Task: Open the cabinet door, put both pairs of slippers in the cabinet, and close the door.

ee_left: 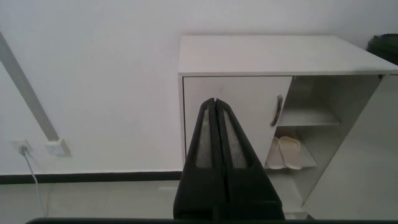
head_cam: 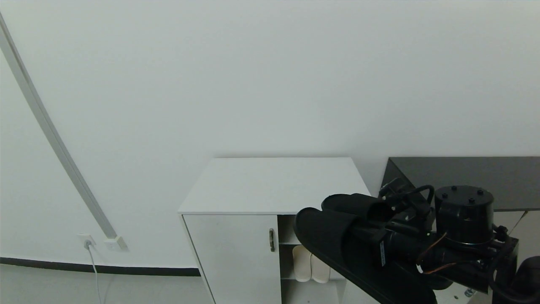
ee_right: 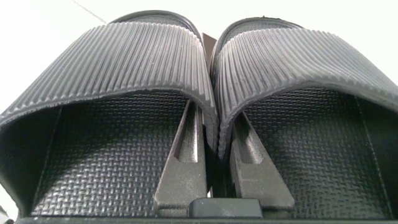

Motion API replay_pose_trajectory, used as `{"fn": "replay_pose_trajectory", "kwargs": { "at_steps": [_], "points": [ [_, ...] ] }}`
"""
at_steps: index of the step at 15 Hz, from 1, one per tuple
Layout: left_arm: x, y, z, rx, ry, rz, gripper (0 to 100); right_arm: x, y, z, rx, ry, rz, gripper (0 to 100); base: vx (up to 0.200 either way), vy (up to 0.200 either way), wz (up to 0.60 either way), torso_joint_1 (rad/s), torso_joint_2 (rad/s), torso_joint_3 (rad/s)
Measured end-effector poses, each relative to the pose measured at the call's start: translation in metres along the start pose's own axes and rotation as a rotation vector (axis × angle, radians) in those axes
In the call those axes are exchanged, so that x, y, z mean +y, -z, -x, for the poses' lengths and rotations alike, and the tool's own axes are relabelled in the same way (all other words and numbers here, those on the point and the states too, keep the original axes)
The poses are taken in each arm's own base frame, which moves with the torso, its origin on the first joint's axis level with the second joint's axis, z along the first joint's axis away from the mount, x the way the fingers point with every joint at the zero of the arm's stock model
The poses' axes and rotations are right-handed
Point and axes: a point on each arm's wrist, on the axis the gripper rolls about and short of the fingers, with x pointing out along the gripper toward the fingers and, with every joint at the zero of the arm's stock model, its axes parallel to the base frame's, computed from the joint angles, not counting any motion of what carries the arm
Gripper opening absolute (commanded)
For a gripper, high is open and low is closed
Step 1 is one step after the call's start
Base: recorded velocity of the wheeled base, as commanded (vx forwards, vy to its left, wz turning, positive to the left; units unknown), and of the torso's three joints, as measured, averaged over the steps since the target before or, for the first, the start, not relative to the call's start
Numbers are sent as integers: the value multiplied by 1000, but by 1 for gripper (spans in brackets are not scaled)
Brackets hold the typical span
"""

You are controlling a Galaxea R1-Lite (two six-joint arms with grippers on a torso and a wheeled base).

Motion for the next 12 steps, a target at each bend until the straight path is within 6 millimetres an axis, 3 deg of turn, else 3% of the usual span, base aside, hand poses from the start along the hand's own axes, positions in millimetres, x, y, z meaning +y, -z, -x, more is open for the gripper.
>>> {"fn": "replay_pose_trajectory", "kwargs": {
  "at_steps": [5,10,12],
  "points": [
    [0,0,0,-1,1,0,0,0,0,-1,0,2,-1,0,0,0,0,0,0,0],
    [0,0,0,0,3,-1,0,-1,1,-2,4,6,-1,0,-200,0,0,3,7,2],
    [0,0,0,-1,3,0,0,0,0,-4,-11,2,2,0,0,0,0,0,0,0]
  ]
}}
